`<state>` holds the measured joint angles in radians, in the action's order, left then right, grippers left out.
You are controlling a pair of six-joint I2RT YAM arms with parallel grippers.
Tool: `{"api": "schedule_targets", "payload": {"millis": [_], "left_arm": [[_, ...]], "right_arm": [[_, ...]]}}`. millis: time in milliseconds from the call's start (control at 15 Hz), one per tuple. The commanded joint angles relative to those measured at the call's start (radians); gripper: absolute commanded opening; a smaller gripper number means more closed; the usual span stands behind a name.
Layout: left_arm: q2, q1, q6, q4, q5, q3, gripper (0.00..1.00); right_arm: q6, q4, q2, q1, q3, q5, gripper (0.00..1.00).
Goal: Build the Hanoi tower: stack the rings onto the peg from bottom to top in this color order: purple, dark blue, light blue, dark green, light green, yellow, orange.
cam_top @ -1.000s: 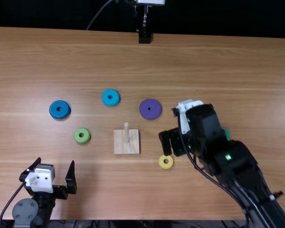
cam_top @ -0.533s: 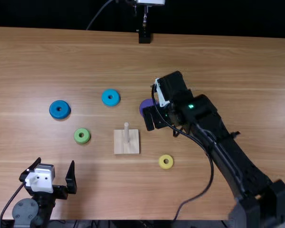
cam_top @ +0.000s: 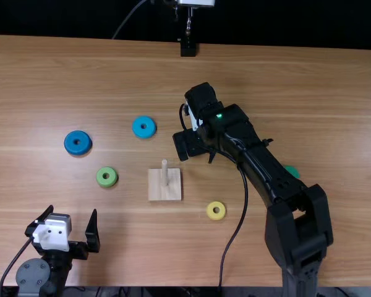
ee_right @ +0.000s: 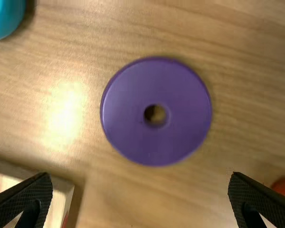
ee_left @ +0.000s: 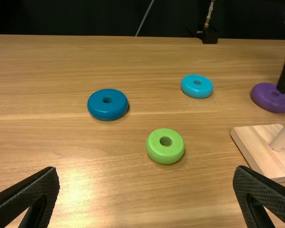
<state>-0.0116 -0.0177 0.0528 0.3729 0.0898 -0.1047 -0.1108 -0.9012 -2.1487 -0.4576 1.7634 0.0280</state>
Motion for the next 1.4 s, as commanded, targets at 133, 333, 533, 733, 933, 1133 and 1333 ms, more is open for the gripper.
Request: {"api": "schedule_targets", "payload": {"millis": [133, 333, 533, 733, 933, 1133, 1333], "left_arm": [[0.012, 0.005, -0.012, 0.073, 0.026, 0.105, 1.00], [0.012, 0.005, -0.012, 0.073, 0.026, 0.105, 1.00], [0.012, 0.005, -0.012, 0.073, 0.026, 0.105, 1.00], [0.012, 0.005, -0.012, 0.073, 0.026, 0.105, 1.00], [0.012, 0.005, -0.012, 0.073, 0.026, 0.105, 1.00], [0.012, 0.005, -0.012, 0.073, 0.026, 0.105, 1.00], [0.012, 0.007, -0.012, 0.073, 0.026, 0.105, 1.00]], "right_arm": [[-0.009, 0.000, -0.086, 0.002, 0.091, -0.011, 1.00], [-0.009, 0.002, -0.132, 0.005, 0.134, -0.013, 1.00], [-0.005, -0.004, -0.158, 0.023, 0.142, -0.013, 1.00], [-0.005, -0.004, -0.188, 0.036, 0.143, -0.013, 1.00], [-0.005, 0.000, -0.203, 0.039, 0.146, -0.015, 1.00], [-0.005, -0.006, -0.231, 0.039, 0.183, -0.013, 1.00], [-0.009, -0.015, -0.238, 0.039, 0.199, -0.015, 0.99]]}}
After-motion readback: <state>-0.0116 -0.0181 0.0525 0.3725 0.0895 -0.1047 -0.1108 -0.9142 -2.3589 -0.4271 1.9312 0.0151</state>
